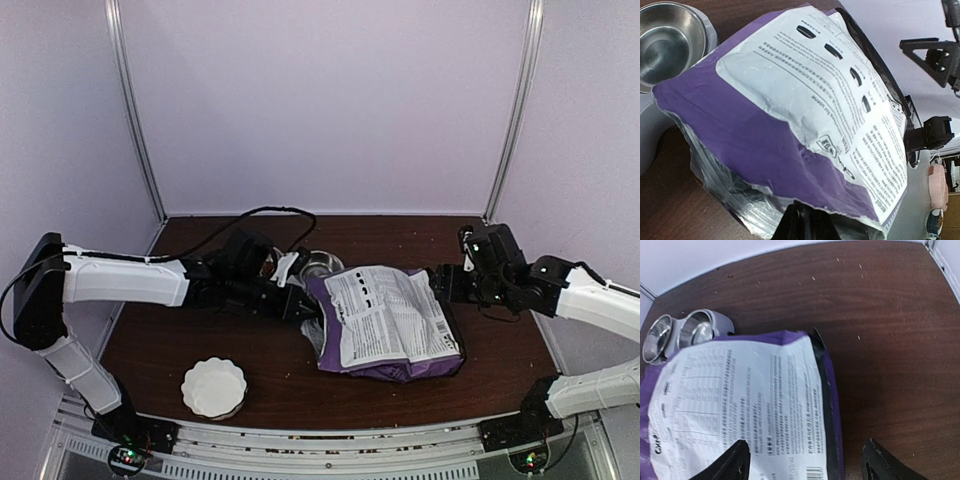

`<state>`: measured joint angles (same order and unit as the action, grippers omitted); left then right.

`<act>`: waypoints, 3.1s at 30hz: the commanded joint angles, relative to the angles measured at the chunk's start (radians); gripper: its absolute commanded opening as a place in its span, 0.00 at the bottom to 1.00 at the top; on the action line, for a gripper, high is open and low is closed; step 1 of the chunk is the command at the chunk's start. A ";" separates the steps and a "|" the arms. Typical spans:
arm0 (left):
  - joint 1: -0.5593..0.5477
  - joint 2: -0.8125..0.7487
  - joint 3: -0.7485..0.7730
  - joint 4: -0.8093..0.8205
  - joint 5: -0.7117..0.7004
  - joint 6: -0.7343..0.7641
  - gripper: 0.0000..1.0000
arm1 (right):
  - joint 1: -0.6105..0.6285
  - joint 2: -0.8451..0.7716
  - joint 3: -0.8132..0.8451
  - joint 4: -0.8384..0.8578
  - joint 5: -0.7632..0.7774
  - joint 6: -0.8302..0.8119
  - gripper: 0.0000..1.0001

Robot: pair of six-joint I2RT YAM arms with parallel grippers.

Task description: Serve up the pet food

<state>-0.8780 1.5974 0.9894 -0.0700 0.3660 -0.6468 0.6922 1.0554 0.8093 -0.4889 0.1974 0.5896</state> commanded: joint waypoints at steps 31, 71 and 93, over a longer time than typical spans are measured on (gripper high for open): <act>-0.097 0.391 0.141 0.504 0.035 -0.091 0.00 | -0.076 0.174 -0.301 0.325 -0.457 0.147 0.10; -0.118 0.288 0.217 0.730 0.118 -0.148 0.00 | -0.022 0.145 -0.271 0.260 -0.325 0.149 0.00; -0.092 0.022 0.000 0.755 0.062 -0.238 0.00 | -0.026 0.067 -0.250 0.165 -0.241 0.141 0.00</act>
<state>-0.9661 1.7111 0.9993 0.4717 0.3882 -0.8585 0.6682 1.1473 0.5323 -0.2893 -0.1131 0.7307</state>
